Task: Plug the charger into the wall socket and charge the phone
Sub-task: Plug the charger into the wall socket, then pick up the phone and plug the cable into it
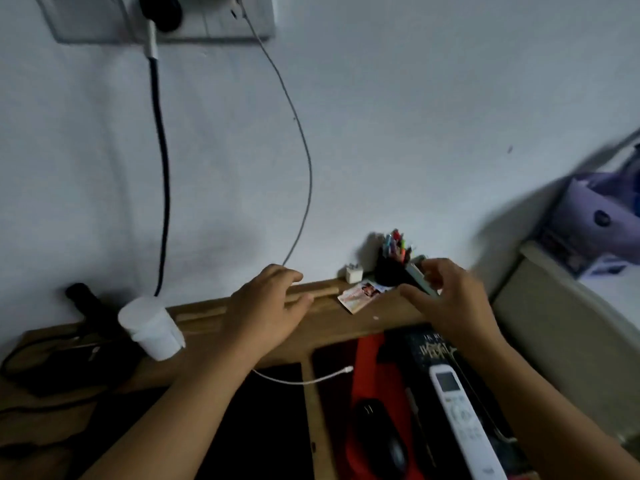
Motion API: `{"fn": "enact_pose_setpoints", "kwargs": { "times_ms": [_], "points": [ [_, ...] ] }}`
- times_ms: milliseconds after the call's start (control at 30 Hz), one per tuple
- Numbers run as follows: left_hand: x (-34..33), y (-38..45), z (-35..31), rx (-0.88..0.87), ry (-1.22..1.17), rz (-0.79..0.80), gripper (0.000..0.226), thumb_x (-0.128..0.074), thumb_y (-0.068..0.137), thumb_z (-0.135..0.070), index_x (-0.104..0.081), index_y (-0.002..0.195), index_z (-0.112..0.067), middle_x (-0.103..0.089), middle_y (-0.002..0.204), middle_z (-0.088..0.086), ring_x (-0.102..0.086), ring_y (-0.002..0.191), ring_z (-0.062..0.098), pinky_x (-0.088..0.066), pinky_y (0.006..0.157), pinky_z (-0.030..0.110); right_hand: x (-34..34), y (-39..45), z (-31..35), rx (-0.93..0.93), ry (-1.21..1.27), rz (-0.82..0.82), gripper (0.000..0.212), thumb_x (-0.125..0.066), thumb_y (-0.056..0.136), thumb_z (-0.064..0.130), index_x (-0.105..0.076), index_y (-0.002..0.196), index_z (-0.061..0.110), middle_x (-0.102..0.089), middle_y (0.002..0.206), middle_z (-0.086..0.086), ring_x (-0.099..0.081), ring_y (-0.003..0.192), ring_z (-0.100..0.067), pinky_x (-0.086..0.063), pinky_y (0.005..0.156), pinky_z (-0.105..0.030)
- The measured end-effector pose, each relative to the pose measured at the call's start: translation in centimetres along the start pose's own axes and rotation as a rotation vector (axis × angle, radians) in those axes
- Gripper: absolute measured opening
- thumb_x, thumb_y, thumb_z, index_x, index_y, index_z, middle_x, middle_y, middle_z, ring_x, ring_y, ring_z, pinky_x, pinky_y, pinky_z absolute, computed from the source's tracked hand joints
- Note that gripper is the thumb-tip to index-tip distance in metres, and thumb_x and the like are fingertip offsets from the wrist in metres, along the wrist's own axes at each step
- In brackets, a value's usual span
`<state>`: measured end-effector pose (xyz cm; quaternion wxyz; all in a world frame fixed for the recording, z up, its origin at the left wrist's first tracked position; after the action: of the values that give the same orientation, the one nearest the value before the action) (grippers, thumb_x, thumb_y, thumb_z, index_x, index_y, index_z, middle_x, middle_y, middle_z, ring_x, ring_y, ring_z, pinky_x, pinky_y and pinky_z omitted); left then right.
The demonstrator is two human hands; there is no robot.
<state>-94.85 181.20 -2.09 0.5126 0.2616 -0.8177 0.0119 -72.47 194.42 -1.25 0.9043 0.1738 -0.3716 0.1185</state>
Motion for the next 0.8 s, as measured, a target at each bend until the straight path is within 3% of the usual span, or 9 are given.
{"fn": "enact_pose_setpoints", "kwargs": {
  "times_ms": [67, 133, 233, 333, 400, 467, 633, 800],
  "points": [
    [-3.9, -0.8, -0.9, -0.004, -0.04, 0.09, 0.036, -0.059, 0.078, -0.044, -0.06, 0.11, -0.028, -0.061, 0.116, -0.009, -0.061, 0.099, 0.016, -0.047, 0.082, 0.032, 0.2, -2.1, -5.1, -0.103, -0.075, 0.025, 0.042, -0.071, 0.074, 0.034, -0.06, 0.107, 0.01, -0.066, 0.096, -0.01, -0.06, 0.085, -0.025, -0.049, 0.07, -0.035],
    [-7.2, -1.7, -2.1, -0.022, -0.031, 0.155, 0.036, -0.06, 0.077, -0.046, -0.061, 0.109, -0.03, -0.061, 0.113, -0.012, -0.061, 0.096, 0.013, -0.042, 0.075, 0.028, 0.8, -4.2, -9.3, -0.181, -0.129, 0.033, 0.037, -0.069, 0.075, 0.036, -0.061, 0.102, 0.012, -0.066, 0.092, -0.009, -0.059, 0.078, -0.024, -0.047, 0.065, -0.035],
    [-11.8, -2.9, -4.4, -0.064, -0.085, 0.274, 0.037, -0.06, 0.078, -0.044, -0.061, 0.111, -0.027, -0.061, 0.111, -0.011, -0.06, 0.094, 0.011, -0.042, 0.073, 0.023, 1.4, -7.5, -14.5, -0.317, -0.185, 0.064, 0.042, -0.068, 0.077, 0.037, -0.059, 0.109, 0.012, -0.065, 0.102, -0.01, -0.056, 0.081, -0.02, -0.045, 0.067, -0.033],
    [-15.5, -4.4, -6.9, -0.107, -0.095, 0.398, 0.039, -0.057, 0.08, -0.046, -0.058, 0.114, -0.027, -0.059, 0.118, -0.011, -0.06, 0.096, 0.01, -0.051, 0.082, 0.031, 0.0, -10.7, -17.8, -0.406, -0.238, 0.155, 0.048, -0.064, 0.08, 0.039, -0.053, 0.119, 0.013, -0.061, 0.114, -0.008, -0.053, 0.086, -0.015, -0.043, 0.069, -0.026],
    [-17.5, -5.3, -8.5, -0.14, -0.068, 0.467, 0.04, -0.053, 0.082, -0.048, -0.056, 0.116, -0.029, -0.057, 0.12, -0.014, -0.06, 0.097, 0.008, -0.05, 0.082, 0.03, -1.4, -12.7, -19.0, -0.445, -0.253, 0.229, 0.048, -0.062, 0.082, 0.04, -0.051, 0.121, 0.015, -0.059, 0.117, -0.006, -0.054, 0.09, -0.014, -0.045, 0.072, -0.026],
    [-19.0, -6.0, -9.4, -0.153, -0.061, 0.523, 0.04, -0.052, 0.083, -0.048, -0.054, 0.118, -0.029, -0.055, 0.122, -0.015, -0.059, 0.1, 0.007, -0.049, 0.083, 0.028, -2.3, -14.0, -20.0, -0.473, -0.26, 0.252, 0.047, -0.06, 0.083, 0.042, -0.05, 0.121, 0.016, -0.056, 0.119, -0.005, -0.054, 0.099, -0.017, -0.048, 0.078, -0.028],
    [-21.0, -6.5, -9.7, -0.154, -0.041, 0.576, 0.04, -0.052, 0.084, -0.045, -0.054, 0.12, -0.028, -0.055, 0.123, -0.014, -0.058, 0.103, 0.006, -0.048, 0.085, 0.025, -0.7, -13.9, -23.2, -0.497, -0.383, 0.124, 0.056, -0.057, 0.083, 0.04, -0.042, 0.132, 0.015, -0.043, 0.14, -0.007, -0.037, 0.128, -0.025, -0.039, 0.102, -0.037],
    [-21.5, -6.4, -9.4, -0.132, -0.042, 0.593, 0.039, -0.053, 0.085, -0.045, -0.054, 0.12, -0.027, -0.055, 0.123, -0.014, -0.058, 0.103, 0.006, -0.046, 0.083, 0.024, -2.7, -12.9, -25.8, -0.501, -0.394, 0.292, 0.076, -0.06, 0.081, 0.04, -0.021, 0.143, 0.016, -0.026, 0.153, -0.008, -0.021, 0.14, -0.03, -0.029, 0.112, -0.043]
  ]
}}
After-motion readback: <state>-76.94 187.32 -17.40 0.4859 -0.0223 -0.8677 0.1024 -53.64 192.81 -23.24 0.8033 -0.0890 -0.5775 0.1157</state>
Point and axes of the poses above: each hand's wrist, its own y-axis towards the middle knuckle, its own x-axis out of the back of the hand, z = x × y, the point moved 9 cm from there along y, towards the middle knuckle
